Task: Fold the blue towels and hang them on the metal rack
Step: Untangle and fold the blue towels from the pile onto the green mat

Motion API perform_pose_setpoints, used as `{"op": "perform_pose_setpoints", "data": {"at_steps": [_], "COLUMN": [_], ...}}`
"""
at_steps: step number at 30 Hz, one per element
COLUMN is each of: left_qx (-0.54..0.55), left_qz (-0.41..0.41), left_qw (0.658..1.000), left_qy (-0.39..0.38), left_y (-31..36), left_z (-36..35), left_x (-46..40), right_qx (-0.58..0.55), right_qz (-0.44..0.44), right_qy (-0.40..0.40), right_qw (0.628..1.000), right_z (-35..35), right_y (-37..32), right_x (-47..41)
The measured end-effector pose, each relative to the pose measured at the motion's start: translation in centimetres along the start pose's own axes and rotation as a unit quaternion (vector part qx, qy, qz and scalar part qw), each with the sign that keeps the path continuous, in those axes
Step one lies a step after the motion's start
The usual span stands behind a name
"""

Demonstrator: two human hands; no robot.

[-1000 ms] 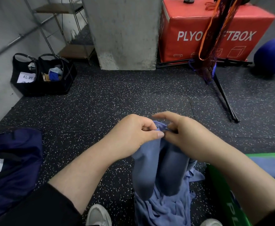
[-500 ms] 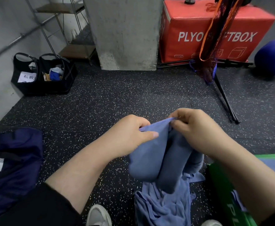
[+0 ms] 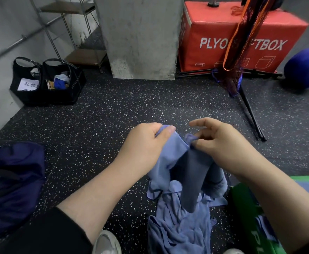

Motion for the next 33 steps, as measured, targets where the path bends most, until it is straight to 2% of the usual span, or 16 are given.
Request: {"op": "perform_pose_setpoints", "data": {"at_steps": [4,6,9,12,15,20,23,26,28,31,33], "left_qx": [-0.05,-0.063,-0.081,-0.099,-0.136,-0.199,-0.169,-0.107,-0.111,-0.134,-0.139], "left_qz": [0.024,0.016,0.001,0.024,0.039,0.111,0.083,0.002,-0.017,0.007,0.036], "left_qw": [0.996,0.99,0.982,0.984,0.987,0.973,0.981,0.982,0.975,0.978,0.985], "left_qy": [-0.067,-0.126,-0.169,-0.149,-0.079,-0.022,-0.047,-0.155,-0.19,-0.158,-0.094], "left_y": [0.5,0.5,0.3,-0.5,-0.9,-2.2,-1.7,-0.1,0.3,-0.3,-1.1], "left_z": [-1.3,-1.9,-2.6,-2.2,-0.5,2.0,1.6,-0.5,-1.7,-1.7,-0.4], "left_x": [0.3,0.1,0.3,0.2,-0.1,-0.1,-0.1,0.2,0.3,-0.1,-0.5], "right_qx": [-0.012,0.017,0.019,0.025,0.085,0.112,0.106,0.098,0.079,0.095,0.125], "right_qz": [0.02,0.038,0.047,0.039,0.019,0.022,0.057,0.083,0.084,0.063,0.027], "right_qy": [-0.015,-0.012,-0.021,-0.02,-0.024,-0.03,-0.041,-0.059,-0.058,-0.044,-0.032], "right_qw": [1.0,0.999,0.999,0.999,0.996,0.993,0.992,0.99,0.992,0.992,0.991], "right_z": [-0.9,-1.1,-1.4,-1.4,-1.0,-0.2,-0.8,-1.6,-1.7,-1.3,-0.6], "right_y": [-1.1,-1.7,-2.1,-1.9,-1.5,-1.0,-1.0,-1.2,-1.3,-1.0,-0.4], "right_x": [0.3,0.5,0.8,0.8,0.7,0.8,0.6,0.5,0.5,0.3,0.2]}}
Point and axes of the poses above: each hand's wrist, its own x-axis away from the middle knuckle, its own z-axis out of the back of the hand, y = z × x, the point moved 6 cm from there along -x, towards the middle knuckle, and after that the axes turned 12 degrees about -y, right-handed, at the moved point
